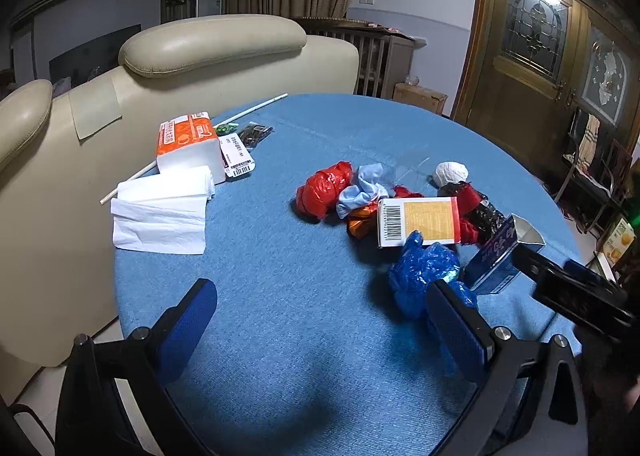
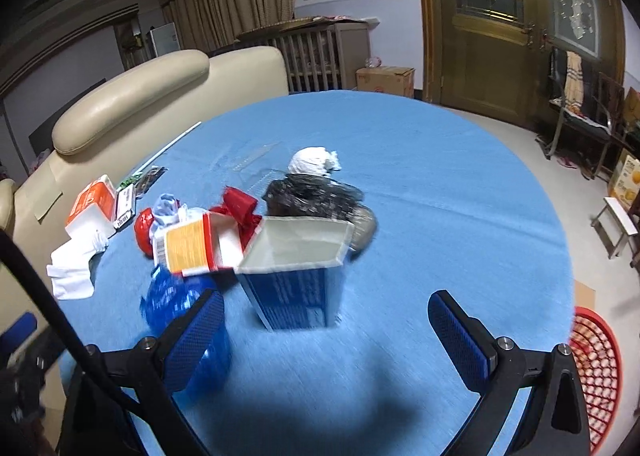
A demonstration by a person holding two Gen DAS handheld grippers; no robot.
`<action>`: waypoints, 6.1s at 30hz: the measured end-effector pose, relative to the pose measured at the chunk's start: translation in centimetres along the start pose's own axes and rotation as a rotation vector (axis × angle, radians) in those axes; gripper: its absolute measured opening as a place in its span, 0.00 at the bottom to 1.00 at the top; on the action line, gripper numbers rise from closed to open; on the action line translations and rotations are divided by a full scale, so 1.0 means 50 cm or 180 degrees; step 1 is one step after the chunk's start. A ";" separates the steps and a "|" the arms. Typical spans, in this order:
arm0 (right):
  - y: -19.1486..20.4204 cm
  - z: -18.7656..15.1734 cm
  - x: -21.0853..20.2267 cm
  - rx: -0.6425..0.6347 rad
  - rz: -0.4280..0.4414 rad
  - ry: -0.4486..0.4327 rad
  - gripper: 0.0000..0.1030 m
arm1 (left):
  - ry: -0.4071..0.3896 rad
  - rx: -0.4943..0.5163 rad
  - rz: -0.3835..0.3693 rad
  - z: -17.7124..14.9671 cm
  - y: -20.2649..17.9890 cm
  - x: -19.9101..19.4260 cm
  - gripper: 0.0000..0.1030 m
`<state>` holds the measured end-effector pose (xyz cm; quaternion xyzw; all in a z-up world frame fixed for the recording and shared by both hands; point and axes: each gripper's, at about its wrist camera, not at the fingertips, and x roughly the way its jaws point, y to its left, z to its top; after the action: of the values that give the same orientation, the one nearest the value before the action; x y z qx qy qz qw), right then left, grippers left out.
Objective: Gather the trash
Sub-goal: 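Grasp the white-and-blue paper box with the right gripper while the left grasps the blue bag, then carry both items to the red basket and open the right gripper over it, then open the left gripper to drop the blue bag into the red basket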
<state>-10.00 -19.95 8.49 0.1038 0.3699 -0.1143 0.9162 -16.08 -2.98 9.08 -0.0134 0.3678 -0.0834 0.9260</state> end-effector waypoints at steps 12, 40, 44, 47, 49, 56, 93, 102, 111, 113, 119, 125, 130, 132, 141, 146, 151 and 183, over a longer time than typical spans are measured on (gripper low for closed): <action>0.005 0.015 0.074 -0.0077 0.0196 0.0184 0.58 | 0.0092 0.0079 -0.0112 0.004 -0.041 0.019 1.00; -0.162 -0.085 -0.124 0.0354 0.0099 -0.0116 0.58 | 0.0282 0.0466 -0.0212 -0.020 -0.156 0.096 0.54; -0.157 -0.085 -0.132 0.0350 0.0116 -0.0120 0.58 | 0.0154 0.0436 -0.0254 -0.024 -0.134 0.047 0.54; -0.143 -0.078 -0.146 0.0295 0.0112 -0.0165 0.58 | 0.0089 0.0382 -0.0327 -0.027 -0.122 0.019 0.54; -0.132 -0.077 -0.157 0.0251 0.0102 -0.0192 0.58 | 0.0047 0.0357 -0.0384 -0.023 -0.119 0.007 0.54; -0.114 -0.082 -0.204 0.0191 -0.0016 -0.0307 0.58 | -0.0036 0.0337 -0.0560 -0.019 -0.120 -0.018 0.54; -0.446 -0.249 -0.274 0.1268 -0.0754 -0.0166 0.58 | -0.0263 0.1489 -0.1505 -0.057 -0.454 -0.115 0.54; -0.503 -0.266 -0.291 0.1416 -0.0912 -0.0172 0.58 | -0.0206 0.1614 -0.1748 -0.064 -0.521 -0.129 0.54; -0.532 -0.281 -0.256 0.1455 -0.0893 0.0000 0.58 | -0.0208 0.1615 -0.1729 -0.074 -0.537 -0.130 0.54; -0.535 -0.279 -0.247 0.1472 -0.0903 0.0027 0.58 | -0.0144 0.1659 -0.1717 -0.077 -0.546 -0.119 0.54; -0.544 -0.291 -0.251 0.1582 -0.0927 0.0017 0.58 | -0.0170 0.1714 -0.1818 -0.078 -0.563 -0.131 0.54; -0.546 -0.298 -0.231 0.1546 -0.0871 0.0110 0.58 | -0.0038 0.1687 -0.1772 -0.094 -0.569 -0.115 0.54; -0.551 -0.289 -0.220 0.1504 -0.0868 0.0150 0.60 | -0.0007 0.1722 -0.1785 -0.097 -0.579 -0.109 0.54; -0.555 -0.289 -0.214 0.1526 -0.0891 0.0181 0.63 | 0.0008 0.1740 -0.1789 -0.101 -0.583 -0.106 0.54; -0.575 -0.293 -0.219 0.1622 -0.0937 0.0180 0.83 | 0.0128 0.1863 -0.1786 -0.114 -0.614 -0.086 0.54; -0.608 -0.293 -0.269 0.1815 -0.1040 -0.0053 0.83 | 0.0205 0.2049 -0.1860 -0.136 -0.655 -0.083 0.54; -0.638 -0.291 -0.310 0.1943 -0.1122 -0.0218 0.83 | 0.0329 0.2218 -0.1945 -0.170 -0.712 -0.073 0.57; -0.389 -0.170 -0.212 0.1134 -0.0583 -0.0094 0.83 | 0.0356 0.0774 -0.0875 -0.028 -0.244 0.037 0.75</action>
<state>-28.54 -34.73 7.89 0.2284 0.3383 -0.2623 0.8744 -17.49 -15.26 7.88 0.0531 0.4006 -0.2536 0.8788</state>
